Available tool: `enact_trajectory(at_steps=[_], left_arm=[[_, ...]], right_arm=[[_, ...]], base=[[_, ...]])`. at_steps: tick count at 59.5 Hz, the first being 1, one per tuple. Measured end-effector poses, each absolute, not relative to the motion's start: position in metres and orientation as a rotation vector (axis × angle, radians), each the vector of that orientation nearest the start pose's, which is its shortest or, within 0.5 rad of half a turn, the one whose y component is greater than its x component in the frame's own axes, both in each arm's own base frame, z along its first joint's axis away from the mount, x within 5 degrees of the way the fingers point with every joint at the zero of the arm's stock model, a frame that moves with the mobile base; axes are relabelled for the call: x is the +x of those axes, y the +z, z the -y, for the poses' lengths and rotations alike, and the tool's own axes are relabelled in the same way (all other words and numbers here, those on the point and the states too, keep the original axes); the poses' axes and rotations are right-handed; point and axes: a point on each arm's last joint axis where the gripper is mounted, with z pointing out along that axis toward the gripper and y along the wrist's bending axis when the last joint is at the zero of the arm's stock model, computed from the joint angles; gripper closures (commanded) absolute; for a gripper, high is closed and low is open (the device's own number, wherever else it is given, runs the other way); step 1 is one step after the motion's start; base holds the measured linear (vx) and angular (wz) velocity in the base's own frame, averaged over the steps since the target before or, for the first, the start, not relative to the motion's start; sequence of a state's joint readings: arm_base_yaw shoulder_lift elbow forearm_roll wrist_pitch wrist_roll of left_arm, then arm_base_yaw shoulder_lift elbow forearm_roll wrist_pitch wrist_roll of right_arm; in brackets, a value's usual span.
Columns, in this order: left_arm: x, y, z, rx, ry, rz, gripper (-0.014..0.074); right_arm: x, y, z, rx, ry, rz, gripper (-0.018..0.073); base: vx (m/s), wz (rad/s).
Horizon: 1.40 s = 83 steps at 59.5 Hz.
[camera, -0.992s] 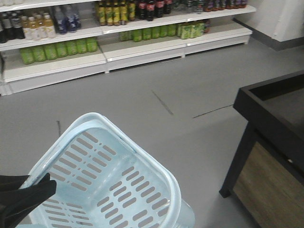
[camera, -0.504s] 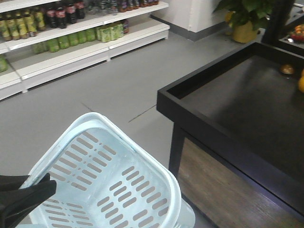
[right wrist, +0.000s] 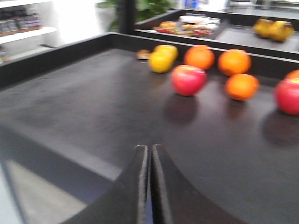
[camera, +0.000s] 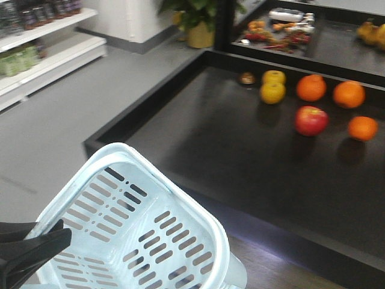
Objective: Pick three apples into basket with both arms
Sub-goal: 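Drive up to the apple table holding the basket in the left gripper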
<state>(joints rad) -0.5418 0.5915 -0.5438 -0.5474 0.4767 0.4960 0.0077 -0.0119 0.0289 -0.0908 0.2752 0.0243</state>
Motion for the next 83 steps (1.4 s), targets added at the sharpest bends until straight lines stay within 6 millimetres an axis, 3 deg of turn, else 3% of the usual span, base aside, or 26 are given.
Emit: enact_trajectory(at_steps=[52,83], left_arm=[[0.0907,0.3119,0.08,0.685,-0.59,-1.86,0.0602],[0.0907,0.3119,0.08,0.685,-0.59,-1.86,0.0602]], right_arm=[[0.0548,0.1792,0.0018,-0.045,-0.062,-1.775,0.0551],[0.0548,0.1792,0.0018,-0.045,-0.062,-1.775,0.0551]], base=[[0.15,-0.58],[0.08,-0.13]])
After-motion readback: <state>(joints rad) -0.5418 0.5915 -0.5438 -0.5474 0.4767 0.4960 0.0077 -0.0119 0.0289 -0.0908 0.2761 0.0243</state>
